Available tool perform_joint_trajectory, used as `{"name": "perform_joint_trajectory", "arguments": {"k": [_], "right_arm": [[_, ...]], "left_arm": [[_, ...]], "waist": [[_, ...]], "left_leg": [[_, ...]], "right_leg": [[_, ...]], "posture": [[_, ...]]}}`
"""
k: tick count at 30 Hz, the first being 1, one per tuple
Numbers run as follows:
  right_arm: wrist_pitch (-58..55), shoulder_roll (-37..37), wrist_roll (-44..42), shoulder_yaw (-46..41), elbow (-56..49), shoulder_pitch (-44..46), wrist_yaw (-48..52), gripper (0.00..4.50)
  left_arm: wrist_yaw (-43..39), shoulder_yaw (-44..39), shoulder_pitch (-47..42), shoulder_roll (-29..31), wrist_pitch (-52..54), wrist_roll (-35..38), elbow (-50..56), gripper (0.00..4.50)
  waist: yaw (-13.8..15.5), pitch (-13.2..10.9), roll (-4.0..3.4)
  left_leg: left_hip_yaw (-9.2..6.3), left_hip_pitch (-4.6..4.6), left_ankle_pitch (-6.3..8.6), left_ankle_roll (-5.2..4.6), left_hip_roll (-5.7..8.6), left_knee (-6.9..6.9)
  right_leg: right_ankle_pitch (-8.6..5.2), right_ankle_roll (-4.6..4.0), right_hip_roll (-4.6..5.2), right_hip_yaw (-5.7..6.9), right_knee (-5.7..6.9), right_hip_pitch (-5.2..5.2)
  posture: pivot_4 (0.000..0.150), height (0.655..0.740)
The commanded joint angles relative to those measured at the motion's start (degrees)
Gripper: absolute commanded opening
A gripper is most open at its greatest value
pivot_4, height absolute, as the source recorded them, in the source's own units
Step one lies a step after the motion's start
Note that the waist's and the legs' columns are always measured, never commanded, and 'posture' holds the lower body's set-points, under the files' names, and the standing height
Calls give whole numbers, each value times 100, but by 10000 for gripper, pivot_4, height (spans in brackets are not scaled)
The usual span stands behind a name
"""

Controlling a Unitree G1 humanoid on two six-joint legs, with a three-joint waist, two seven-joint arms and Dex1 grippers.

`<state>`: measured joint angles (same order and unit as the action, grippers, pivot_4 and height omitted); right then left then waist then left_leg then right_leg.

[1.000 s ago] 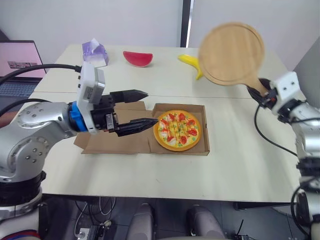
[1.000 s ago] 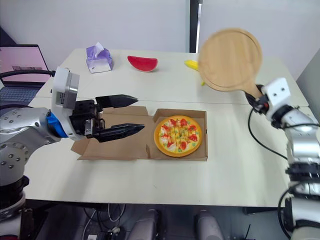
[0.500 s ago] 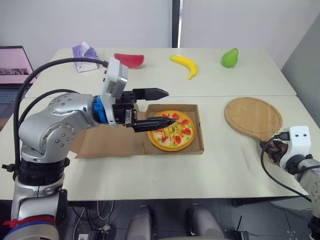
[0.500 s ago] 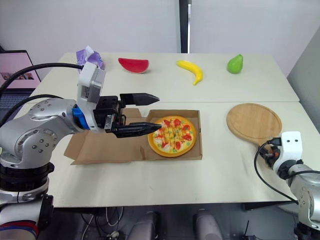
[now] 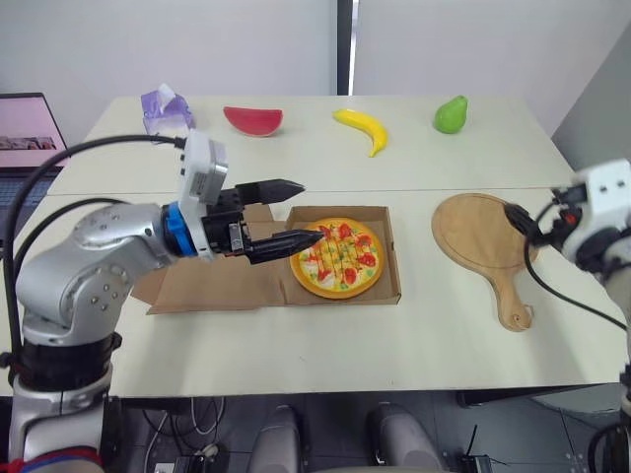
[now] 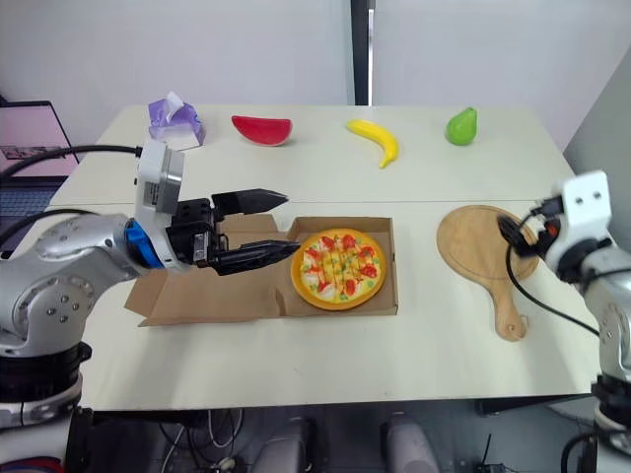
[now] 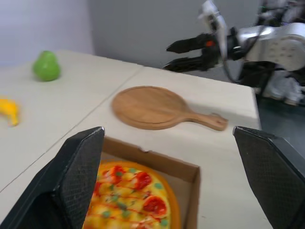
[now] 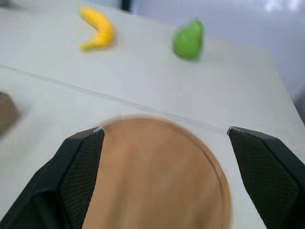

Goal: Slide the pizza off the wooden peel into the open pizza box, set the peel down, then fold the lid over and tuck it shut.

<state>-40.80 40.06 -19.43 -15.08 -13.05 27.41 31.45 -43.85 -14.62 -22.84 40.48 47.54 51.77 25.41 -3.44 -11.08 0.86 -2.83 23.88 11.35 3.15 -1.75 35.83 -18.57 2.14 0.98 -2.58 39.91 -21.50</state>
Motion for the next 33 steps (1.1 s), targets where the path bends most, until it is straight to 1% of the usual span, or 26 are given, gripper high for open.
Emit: {"name": "perform_joint_trajectory", "arguments": {"k": [1, 3, 6, 8, 9, 11, 13, 15, 17, 21, 24, 28, 33], "right_arm": [[441, -141, -277, 586, 308, 696, 805, 44698], [690, -292, -268, 996, 532, 1113, 1199, 44698], [1007, -640, -317, 1373, 805, 1688, 1564, 44698], [1043, -790, -452, 1589, 851, 1941, 1946, 44698], [1033, -859, -507, 1702, 847, 2054, 2110, 44698], [948, -958, -585, 1894, 831, 2236, 2355, 44698], [861, -1026, -637, 2061, 780, 2348, 2525, 44698], [901, -1104, -623, 2198, 729, 2378, 2626, 44698], [944, -1205, -609, 2291, 693, 2358, 2657, 44698], [915, -1303, -614, 2444, 535, 2302, 2708, 44698], [814, -1355, -632, 2487, 377, 2297, 2641, 44698], [727, -1297, -609, 2463, 219, 2211, 2590, 44698], [606, -1195, -603, 2414, 57, 2120, 2509, 44698]], "left_arm": [[1254, -895, 833, -283, 455, 837, 737, 45000], [2003, -1377, 1548, -501, 599, 1260, 1043, 45000], [3227, -2122, 2504, -912, 499, 2356, 1106, 45000], [3779, -2539, 3139, -1154, 199, 3160, 1126, 45000], [3952, -2715, 3500, -1274, 90, 3424, 1133, 45000], [4166, -2897, 4113, -1424, -49, 3729, 1094, 45000], [4378, -2962, 4629, -1613, -195, 3769, 936, 45000], [4632, -2930, 4924, -1788, -378, 3852, 823, 45000], [5078, -2776, 4933, -1947, -576, 4102, 706, 45000], [5553, -2447, 4741, -2227, -936, 4471, 543, 45000], [5662, -2206, 4515, -2285, -1085, 4402, 281, 45000], [5839, -2074, 4082, -2263, -1338, 4116, -170, 45000], [5790, -1844, 3775, -2193, -1300, 3964, -401, 45000]], "waist": [[0, -2, 6], [26, -5, 13], [64, -5, 14], [104, -3, 17], [135, -1, 25], [186, 3, 31], [202, 5, 33], [214, 6, 35], [216, 7, 37], [215, 8, 38], [201, 9, 40], [198, 11, 44], [203, 14, 49]], "left_leg": [[-3, 2, 0, 0, -3, 0], [-10, 6, 0, 0, -6, -1], [-11, 7, 0, 0, -5, 4], [-14, 6, 1, -1, -12, 10], [-18, 6, 1, -1, -16, 11], [-21, 5, 1, -2, -19, 12], [-23, 5, 2, -2, -13, 13], [-25, 3, 3, -3, -4, 12], [-27, 3, 2, -3, 0, 12], [-23, 3, 3, -3, 4, 12], [-20, 2, 3, -3, 6, 12], [-21, 2, 3, -3, 5, 10], [-18, 2, 3, -2, 7, 10]], "right_leg": [[0, -1, -2, 1, -2, 0], [-2, -4, -1, 3, -3, 1], [-2, -4, 14, 3, -1, 1], [-1, -3, 20, 3, -1, 6], [-1, -3, 29, 3, -1, 9], [-1, -3, 30, 3, -4, 13], [-1, -3, 34, 5, -5, 15], [-1, -4, 37, 8, -6, 19], [-2, -5, 33, 10, -8, 19], [-2, -6, 26, 9, -7, 17], [-1, -6, 19, 12, -6, 15], [-1, -7, 14, 17, -5, 14], [-1, -7, 15, 20, -6, 14]], "posture": [[1500, 7400], [1500, 7400], [1500, 7400], [1500, 7400], [1500, 7400], [1500, 7400], [1500, 7400], [1500, 7400], [1500, 7400], [1500, 7400], [1500, 7400], [1500, 7400], [1500, 7400]]}}
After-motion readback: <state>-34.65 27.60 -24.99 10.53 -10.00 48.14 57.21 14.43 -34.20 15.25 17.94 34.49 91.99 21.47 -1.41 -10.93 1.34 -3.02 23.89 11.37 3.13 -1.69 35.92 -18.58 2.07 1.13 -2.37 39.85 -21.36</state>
